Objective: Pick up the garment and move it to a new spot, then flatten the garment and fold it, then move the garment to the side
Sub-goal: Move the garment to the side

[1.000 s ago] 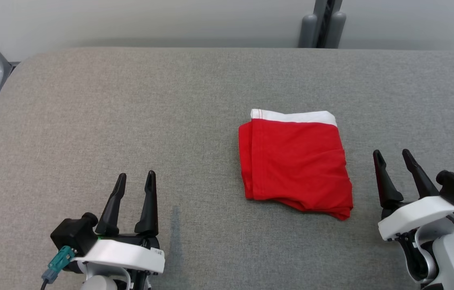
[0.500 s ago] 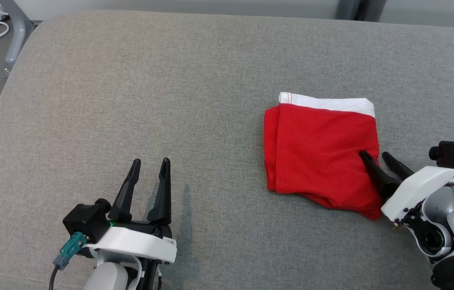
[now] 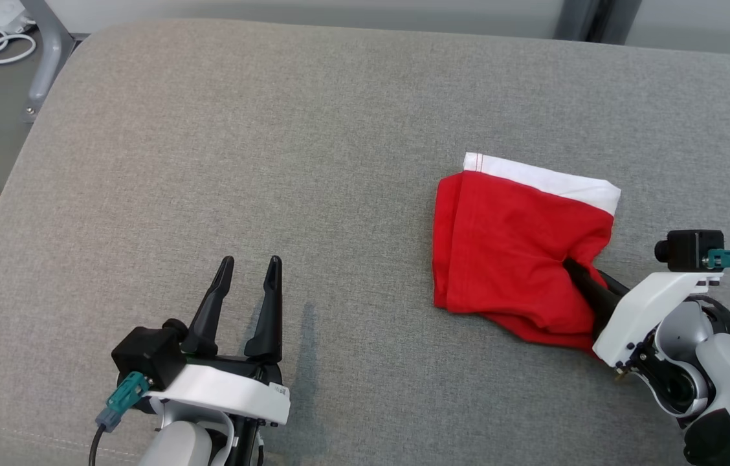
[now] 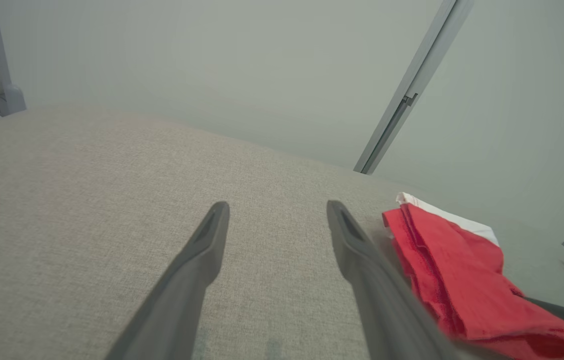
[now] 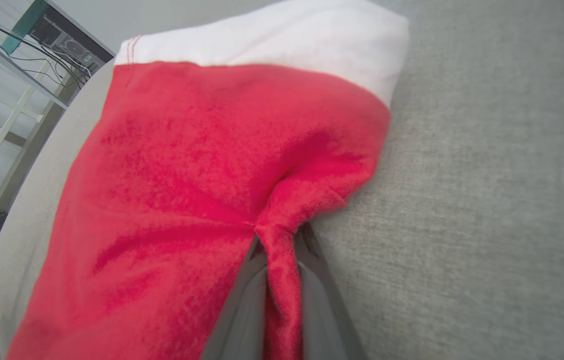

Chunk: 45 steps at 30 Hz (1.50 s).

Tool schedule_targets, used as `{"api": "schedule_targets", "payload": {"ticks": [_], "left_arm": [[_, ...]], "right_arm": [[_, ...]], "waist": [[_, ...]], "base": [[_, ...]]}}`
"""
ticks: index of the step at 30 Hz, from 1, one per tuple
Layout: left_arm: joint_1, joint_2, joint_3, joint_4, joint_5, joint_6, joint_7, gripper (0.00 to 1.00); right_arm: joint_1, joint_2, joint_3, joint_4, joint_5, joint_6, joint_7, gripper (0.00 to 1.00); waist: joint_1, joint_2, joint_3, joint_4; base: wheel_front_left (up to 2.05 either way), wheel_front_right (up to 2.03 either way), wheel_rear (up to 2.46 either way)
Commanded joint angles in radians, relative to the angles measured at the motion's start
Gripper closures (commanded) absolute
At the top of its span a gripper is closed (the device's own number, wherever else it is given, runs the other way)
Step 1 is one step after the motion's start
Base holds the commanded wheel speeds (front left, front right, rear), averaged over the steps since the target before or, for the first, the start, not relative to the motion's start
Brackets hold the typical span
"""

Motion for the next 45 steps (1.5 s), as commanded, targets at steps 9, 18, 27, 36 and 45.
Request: {"api": "schedule_targets", "payload": {"ticks": [9, 18, 27, 36, 45], "left_arm": [[0.008, 0.004, 0.004, 0.007, 0.037, -0.008, -0.001, 0.00], [-0.068, 0.004, -0.033, 0.001, 0.080, -0.030, -0.001, 0.00], [-0.212, 0.005, -0.098, 0.009, 0.086, -0.038, -0.001, 0.00], [-0.300, 0.005, -0.115, 0.037, 0.087, -0.053, -0.001, 0.00], [-0.309, 0.012, -0.119, 0.064, 0.089, -0.057, 0.002, 0.00]], "right_arm": [[-0.055, -0.097, 0.127, 0.027, -0.090, 0.000, -0.081, 1.00], [-0.175, -0.303, 0.261, -0.074, -0.191, 0.000, -0.059, 1.00], [-0.237, -0.614, 0.225, -0.236, -0.202, 0.000, -0.071, 1.00], [-0.149, -0.854, 0.079, -0.200, -0.219, 0.000, -0.113, 1.00], [-0.111, -0.924, 0.038, -0.048, -0.268, 0.000, -0.117, 1.00]], "waist": [[0.0000, 0.0000, -0.027, -0.069], [0.0000, 0.0000, 0.045, -0.209], [0.0000, 0.0000, 0.191, -0.308], [0.0000, 0.0000, 0.293, -0.318], [0.0000, 0.0000, 0.345, -0.253]], "base": [[0.00, 0.00, 0.00], [0.00, 0.00, 0.00], [0.00, 0.00, 0.00], [0.00, 0.00, 0.00], [0.00, 0.00, 0.00]]}}
